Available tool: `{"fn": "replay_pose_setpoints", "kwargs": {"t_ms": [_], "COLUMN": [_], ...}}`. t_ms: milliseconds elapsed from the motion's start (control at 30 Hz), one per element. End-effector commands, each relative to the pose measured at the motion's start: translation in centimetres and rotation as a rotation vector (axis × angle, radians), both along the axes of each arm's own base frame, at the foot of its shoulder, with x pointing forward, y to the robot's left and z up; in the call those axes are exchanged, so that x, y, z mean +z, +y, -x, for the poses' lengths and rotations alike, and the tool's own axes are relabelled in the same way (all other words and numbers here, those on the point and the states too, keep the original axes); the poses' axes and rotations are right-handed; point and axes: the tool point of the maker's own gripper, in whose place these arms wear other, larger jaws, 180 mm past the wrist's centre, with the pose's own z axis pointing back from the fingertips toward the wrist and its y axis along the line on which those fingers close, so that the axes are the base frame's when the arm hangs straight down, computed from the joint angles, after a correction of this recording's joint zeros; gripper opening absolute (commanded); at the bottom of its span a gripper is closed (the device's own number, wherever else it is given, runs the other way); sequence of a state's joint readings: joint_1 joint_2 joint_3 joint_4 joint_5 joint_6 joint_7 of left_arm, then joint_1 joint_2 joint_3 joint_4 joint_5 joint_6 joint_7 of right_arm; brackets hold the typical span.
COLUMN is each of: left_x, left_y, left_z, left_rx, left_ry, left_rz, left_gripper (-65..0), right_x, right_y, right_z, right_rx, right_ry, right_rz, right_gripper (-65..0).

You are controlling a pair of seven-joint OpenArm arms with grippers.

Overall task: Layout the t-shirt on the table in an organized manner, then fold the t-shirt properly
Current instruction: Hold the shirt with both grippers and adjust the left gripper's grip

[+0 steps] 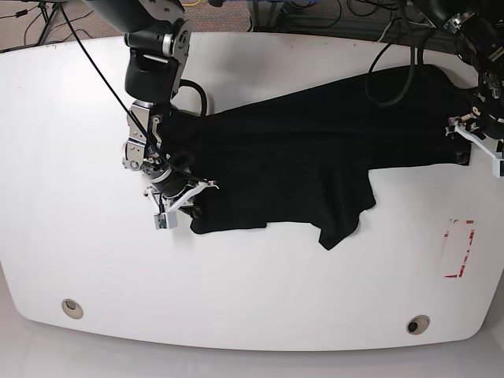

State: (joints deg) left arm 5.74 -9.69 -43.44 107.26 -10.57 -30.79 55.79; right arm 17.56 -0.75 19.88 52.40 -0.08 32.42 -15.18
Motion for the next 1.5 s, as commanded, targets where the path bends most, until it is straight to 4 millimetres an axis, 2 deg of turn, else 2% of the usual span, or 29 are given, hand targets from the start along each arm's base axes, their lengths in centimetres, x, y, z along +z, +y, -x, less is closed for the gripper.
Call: {"fn": "replay_pose_setpoints", "kwargs": {"t_ms": [0,133,633,800,1033,1367,1467], "left_x": [2.0,2.5,-2.3,-4.2,-7.6,-10.4,-10.9], "left_y": [0.4,0.7,5.8,6.6,5.8,4.8,4.0], "left_z": [-1.3,-2.4,-4.2,-4.6,-5.0,-4.1,-4.3], "left_rx": [0.002,0.021,0.116,0.113,0.078,0.077,0.046], "left_ry": [-0.049,-0.062,0.015,0.013,0.076,0.133,0.157], "left_rz": [-0.016,0.0,0.16,0.193,0.244,0.295,0.288], "left_gripper": [-9.9,-9.4,-9.6,-9.6,-9.6,-10.0,-13.3], "right_x": [-1.5,-1.4,-1.4,-1.4,-1.4,-1.3,-1.3], "right_y": [0.0,-0.1,0.0,0.0,-0.1,-0.2,-0.2], "right_z": [1.0,1.0,1.0,1.0,1.0,0.9,0.9], "right_rx": [0.035,0.034,0.033,0.033,0.03,0.027,0.027], "right_ry": [0.079,0.077,0.074,0.074,0.074,0.072,0.072], "right_rz": [0.054,0.053,0.048,0.048,0.048,0.045,0.045], "right_gripper": [-65.0,-65.0,-65.0,-65.0,-65.0,-65.0,-65.0]}}
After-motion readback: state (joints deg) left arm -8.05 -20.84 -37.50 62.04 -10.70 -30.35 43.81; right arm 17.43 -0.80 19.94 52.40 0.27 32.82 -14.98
